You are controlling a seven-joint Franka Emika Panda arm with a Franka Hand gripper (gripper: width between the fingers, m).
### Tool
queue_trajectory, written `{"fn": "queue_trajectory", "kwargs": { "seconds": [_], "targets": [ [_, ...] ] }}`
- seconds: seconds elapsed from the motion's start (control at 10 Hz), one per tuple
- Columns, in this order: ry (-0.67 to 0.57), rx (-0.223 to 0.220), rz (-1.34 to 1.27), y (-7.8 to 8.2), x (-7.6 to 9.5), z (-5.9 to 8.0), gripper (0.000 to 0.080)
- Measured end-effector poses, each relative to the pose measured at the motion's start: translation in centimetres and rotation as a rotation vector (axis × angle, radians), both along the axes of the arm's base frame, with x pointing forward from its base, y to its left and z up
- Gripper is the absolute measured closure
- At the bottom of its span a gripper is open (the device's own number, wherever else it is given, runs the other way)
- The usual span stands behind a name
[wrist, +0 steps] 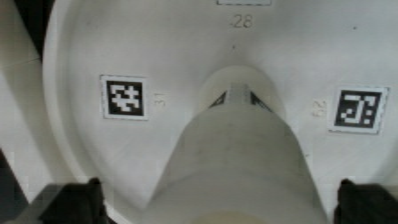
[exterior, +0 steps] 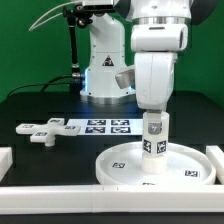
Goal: Assemble round table
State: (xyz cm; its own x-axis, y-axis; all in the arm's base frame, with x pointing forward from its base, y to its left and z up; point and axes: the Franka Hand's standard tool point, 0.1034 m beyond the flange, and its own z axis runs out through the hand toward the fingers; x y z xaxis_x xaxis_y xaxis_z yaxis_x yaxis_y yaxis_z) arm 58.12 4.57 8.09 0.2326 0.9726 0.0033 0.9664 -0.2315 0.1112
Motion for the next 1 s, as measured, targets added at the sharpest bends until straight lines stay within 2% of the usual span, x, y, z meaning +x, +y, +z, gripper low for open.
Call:
{"fn": "queue_trajectory", "kwargs": {
  "seconds": [0.4, 0.8, 1.0],
  "targets": [
    [0.004, -0.047, 0.233, -0.43, 0.02, -0.01, 0.015],
    [0.009, -0.116, 0.465, 0.08, 0.13, 0.0, 0.015],
    [0.007, -0.116, 0.468, 0.07, 0.11, -0.04, 0.015]
  ]
}}
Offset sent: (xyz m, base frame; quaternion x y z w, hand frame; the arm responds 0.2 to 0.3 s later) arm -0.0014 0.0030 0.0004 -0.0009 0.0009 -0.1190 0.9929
